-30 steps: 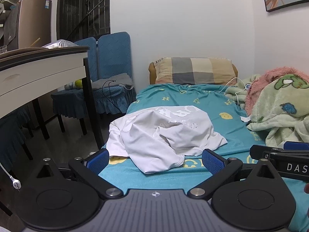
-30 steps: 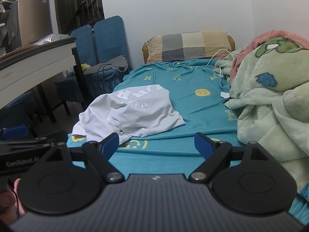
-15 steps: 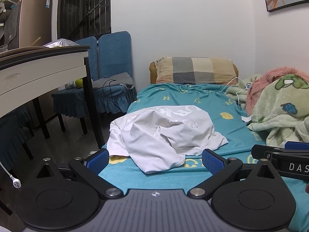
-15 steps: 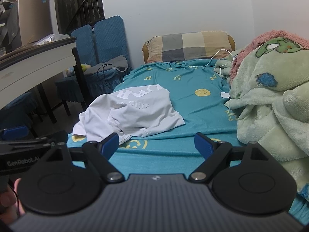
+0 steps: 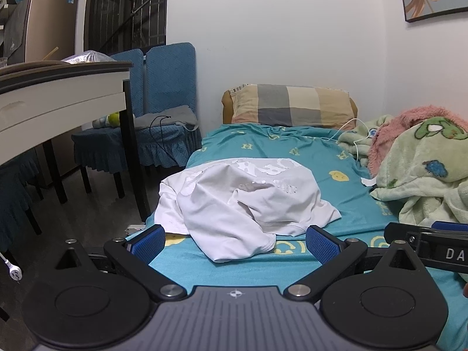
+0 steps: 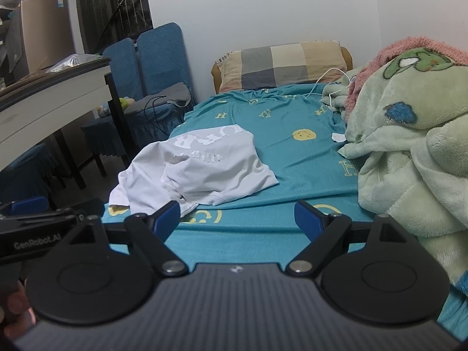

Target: Fold clothes

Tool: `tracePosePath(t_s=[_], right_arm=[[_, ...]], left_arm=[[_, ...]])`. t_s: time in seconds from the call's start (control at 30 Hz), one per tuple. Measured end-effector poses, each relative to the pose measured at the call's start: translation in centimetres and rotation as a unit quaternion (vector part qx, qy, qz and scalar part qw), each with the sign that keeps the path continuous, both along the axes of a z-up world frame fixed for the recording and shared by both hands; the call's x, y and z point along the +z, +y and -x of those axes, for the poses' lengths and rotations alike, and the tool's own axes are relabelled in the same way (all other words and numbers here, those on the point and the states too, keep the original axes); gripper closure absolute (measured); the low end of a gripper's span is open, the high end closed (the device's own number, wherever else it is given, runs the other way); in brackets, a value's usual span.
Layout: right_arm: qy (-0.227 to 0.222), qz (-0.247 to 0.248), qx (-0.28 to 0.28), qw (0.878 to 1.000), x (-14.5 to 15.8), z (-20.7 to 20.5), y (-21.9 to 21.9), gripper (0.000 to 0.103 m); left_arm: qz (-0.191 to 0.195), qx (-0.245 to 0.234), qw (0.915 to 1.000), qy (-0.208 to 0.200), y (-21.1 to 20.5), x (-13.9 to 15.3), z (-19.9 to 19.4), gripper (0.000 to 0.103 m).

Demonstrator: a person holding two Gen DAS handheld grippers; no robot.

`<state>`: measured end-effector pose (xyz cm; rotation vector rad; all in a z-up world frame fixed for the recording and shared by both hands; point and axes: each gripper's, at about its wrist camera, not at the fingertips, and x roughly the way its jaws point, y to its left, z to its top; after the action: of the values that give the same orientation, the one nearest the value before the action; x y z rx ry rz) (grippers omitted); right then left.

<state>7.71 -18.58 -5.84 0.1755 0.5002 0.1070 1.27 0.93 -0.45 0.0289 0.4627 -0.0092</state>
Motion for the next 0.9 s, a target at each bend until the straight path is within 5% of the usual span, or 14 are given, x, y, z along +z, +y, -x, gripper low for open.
tracePosePath(t_s=[0.27, 0.47, 0.7, 0.9], right_arm=[[0.007, -0.033, -0.009, 0.999, 4.9, -3.5, 0.2, 0.016], [0.011, -0.064, -0.020, 0.998, 3.9, -5.8, -1.3, 0.017], [0.059, -0.125, -0.042, 0.989, -0.2, -7.1, -4.2, 0.023], [0.075, -0.164, -0.041, 0.983, -2.3, -9.3, -5.3, 0.023]], left_arm=[[0.011, -0.004, 0.9995, 0.029, 0.5, -1.4, -2.3, 0.000], [-0.060, -0.044, 0.9965, 0.036, -1.4, -2.9, -5.6, 0.003], [-0.204, -0.127, 0.9699, 0.040, -6.2, -7.8, -12.3, 0.020], [-0.253, -0.155, 0.9532, 0.056, -7.1, -12.7, -16.9, 0.045]])
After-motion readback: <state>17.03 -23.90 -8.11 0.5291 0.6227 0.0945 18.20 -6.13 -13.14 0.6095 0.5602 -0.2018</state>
